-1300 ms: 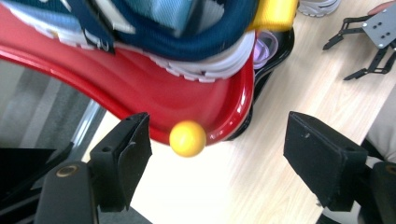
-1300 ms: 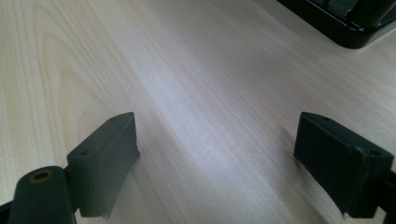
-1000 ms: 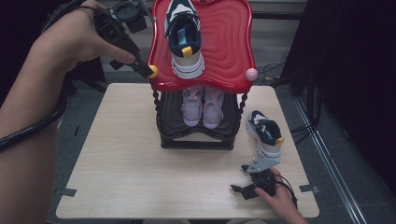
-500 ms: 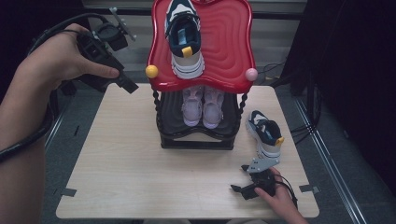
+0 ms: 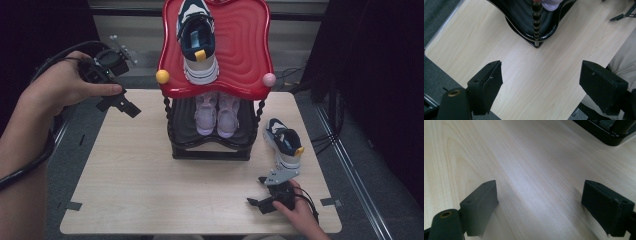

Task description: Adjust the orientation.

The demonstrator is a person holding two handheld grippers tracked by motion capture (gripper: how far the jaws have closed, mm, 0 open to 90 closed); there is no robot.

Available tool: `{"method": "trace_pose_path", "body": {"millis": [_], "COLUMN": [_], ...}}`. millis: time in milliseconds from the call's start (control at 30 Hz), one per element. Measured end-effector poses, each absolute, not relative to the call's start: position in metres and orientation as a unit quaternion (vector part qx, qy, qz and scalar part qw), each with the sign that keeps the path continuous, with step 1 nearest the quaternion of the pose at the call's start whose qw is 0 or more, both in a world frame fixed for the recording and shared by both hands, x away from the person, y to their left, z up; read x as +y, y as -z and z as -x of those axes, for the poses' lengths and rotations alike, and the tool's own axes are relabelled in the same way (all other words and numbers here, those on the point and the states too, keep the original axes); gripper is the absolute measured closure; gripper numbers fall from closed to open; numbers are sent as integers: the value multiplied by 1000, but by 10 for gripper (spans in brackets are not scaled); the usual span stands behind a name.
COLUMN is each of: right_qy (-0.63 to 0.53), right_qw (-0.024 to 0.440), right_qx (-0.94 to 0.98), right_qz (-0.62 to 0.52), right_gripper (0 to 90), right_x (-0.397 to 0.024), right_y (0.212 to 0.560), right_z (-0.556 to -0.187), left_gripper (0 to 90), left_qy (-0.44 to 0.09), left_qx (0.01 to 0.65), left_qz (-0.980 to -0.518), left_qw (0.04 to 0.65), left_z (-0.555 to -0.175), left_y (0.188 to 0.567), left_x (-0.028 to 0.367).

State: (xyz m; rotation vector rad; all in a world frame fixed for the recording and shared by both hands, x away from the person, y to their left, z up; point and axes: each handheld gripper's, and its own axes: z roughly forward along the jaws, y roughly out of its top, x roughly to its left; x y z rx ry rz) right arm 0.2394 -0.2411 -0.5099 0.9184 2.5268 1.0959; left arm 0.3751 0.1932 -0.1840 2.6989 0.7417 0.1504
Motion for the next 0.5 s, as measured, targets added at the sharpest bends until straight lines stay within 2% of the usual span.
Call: {"method": "trace_pose_path", "body": {"millis": [500], "right_qy": [-376], "right_qw": [120], "right_qx": [863], "right_qz": [-314], "right_gripper": [127], "right_x": [-241], "right_y": [510], "right_z": [-239], "left_gripper": [174], "left_qy": [-29], "left_qx": [262], "left_qz": [-947], "left_qw": [184], "left_z": [-369], "left_y": [234], "left_x": [207]}}
